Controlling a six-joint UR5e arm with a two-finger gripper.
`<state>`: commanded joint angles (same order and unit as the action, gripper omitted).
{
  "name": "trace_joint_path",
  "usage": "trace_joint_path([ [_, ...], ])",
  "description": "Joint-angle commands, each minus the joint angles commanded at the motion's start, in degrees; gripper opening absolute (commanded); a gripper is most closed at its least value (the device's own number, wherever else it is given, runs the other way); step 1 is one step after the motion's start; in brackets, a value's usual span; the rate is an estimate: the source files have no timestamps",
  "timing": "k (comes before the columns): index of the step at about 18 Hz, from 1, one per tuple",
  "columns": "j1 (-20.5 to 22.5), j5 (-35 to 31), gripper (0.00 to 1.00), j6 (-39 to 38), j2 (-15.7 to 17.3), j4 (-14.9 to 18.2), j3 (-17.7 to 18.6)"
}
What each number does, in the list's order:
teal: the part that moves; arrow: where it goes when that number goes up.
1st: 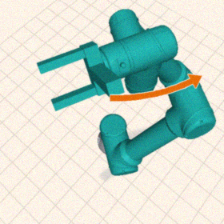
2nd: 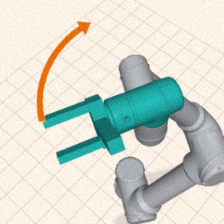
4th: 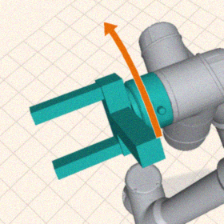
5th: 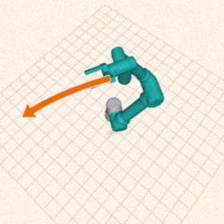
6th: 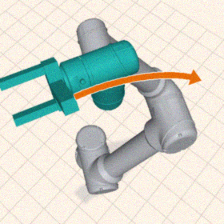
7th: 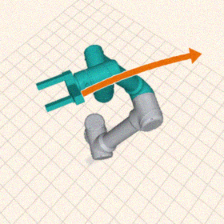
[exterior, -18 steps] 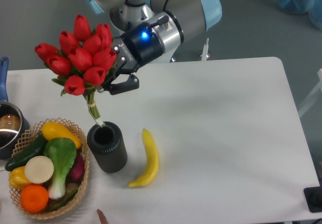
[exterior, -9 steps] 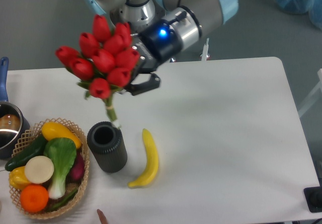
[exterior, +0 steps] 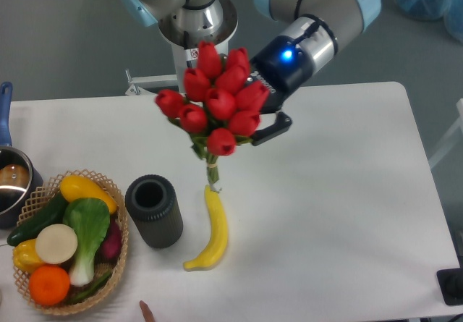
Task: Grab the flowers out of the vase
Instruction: 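Carry the tulip bunch up and away from the vase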
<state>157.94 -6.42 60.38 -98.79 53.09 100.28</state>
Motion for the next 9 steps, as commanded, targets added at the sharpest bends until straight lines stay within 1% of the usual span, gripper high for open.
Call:
trace_joint_path([
  [5, -0.3, -0.1, 0.56, 0.5, -0.2, 0.0, 0.0],
  [9, 0.4, -0.1, 0.56, 1.4, 0.1, 0.0, 1.1],
])
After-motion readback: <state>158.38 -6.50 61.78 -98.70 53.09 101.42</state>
